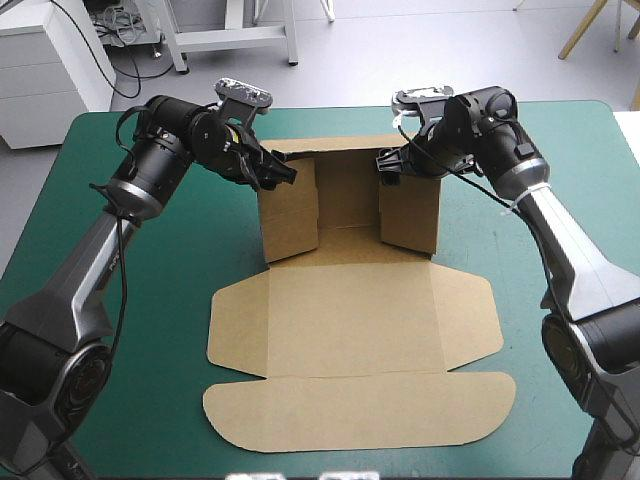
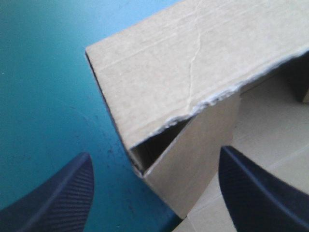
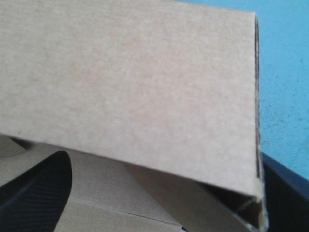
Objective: Fold the box
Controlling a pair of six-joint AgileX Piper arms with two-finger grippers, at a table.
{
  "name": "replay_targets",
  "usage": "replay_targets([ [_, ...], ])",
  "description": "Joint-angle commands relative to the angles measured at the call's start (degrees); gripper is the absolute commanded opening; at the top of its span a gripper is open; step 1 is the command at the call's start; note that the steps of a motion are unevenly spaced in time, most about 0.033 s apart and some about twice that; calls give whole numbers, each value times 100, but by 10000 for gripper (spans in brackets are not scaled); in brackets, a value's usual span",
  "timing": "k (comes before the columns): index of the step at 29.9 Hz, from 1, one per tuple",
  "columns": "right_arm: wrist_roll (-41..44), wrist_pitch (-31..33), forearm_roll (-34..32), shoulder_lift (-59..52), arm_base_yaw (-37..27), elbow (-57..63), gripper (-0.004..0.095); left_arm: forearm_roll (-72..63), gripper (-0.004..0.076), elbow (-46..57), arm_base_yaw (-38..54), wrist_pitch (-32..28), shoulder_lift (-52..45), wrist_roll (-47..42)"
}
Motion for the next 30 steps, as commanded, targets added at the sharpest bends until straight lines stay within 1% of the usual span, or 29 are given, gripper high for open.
replay_targets([
  [1,-84,-164,-24,-352,-106,-174,887,99,514,-184,-36,-101,-285,1],
  [7,-148,-175,57,-352,-179,-174,887,99,514,-184,-36,-237,-285,1],
  [10,-237,-159,227,-352,-179,-174,887,55,514,-184,-36,-259,-285,1],
  [13,-521,11,557,-400,-179,-174,886,-145,514,-184,-36,-30,-350,124],
  [15,-644,26,596,-492,-179,-174,880,-276,514,-184,-36,156,-409,379],
  [18,-684,-78,397,-710,-179,-174,866,-195,514,-184,-36,153,-594,432],
  [20,-684,-142,137,-911,-179,-174,860,-35,514,-184,-36,75,-756,432],
  [24,-771,-142,-118,-1315,-179,-174,860,363,509,-184,-36,102,-1165,432],
  [28,-820,-159,-238,-1742,-179,-174,848,954,480,-172,-36,281,-1621,471],
  [30,-820,-180,-238,-1896,-179,-141,848,1268,444,-172,-36,369,-1866,492],
])
